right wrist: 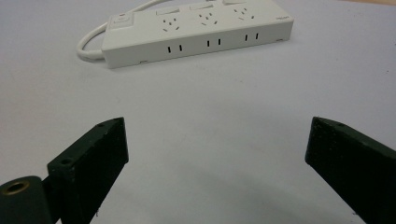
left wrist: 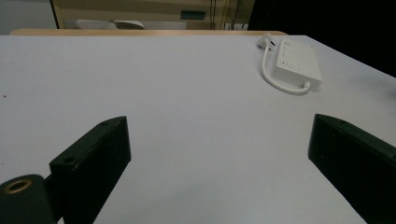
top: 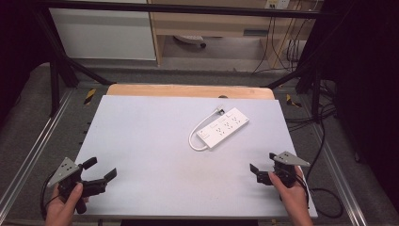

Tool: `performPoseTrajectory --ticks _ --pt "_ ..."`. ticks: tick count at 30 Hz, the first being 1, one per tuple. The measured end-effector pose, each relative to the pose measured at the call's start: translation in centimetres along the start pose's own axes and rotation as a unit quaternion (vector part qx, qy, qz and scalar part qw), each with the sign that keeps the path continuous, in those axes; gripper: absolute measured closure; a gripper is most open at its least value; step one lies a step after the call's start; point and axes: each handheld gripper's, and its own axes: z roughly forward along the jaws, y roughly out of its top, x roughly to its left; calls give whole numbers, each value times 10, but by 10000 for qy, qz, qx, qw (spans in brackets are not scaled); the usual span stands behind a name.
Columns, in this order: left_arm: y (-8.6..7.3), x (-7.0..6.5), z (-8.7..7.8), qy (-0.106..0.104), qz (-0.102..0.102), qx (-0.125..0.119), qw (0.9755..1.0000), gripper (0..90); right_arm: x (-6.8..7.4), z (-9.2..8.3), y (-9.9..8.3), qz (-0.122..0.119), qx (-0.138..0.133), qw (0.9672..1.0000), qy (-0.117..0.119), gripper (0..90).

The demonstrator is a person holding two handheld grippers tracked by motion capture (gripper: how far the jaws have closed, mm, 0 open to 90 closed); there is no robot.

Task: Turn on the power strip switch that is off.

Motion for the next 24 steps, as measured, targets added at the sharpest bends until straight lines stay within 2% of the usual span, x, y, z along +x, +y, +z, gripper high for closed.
performPoseTrajectory --ticks 14,24 --pt "-1 -1 3 19 27 75 10000 59 2 -1 1 -20 -62 10000 40 47" --pt "0 -1 3 65 78 118 9999 62 7 -7 7 -113 -365 9992 69 44"
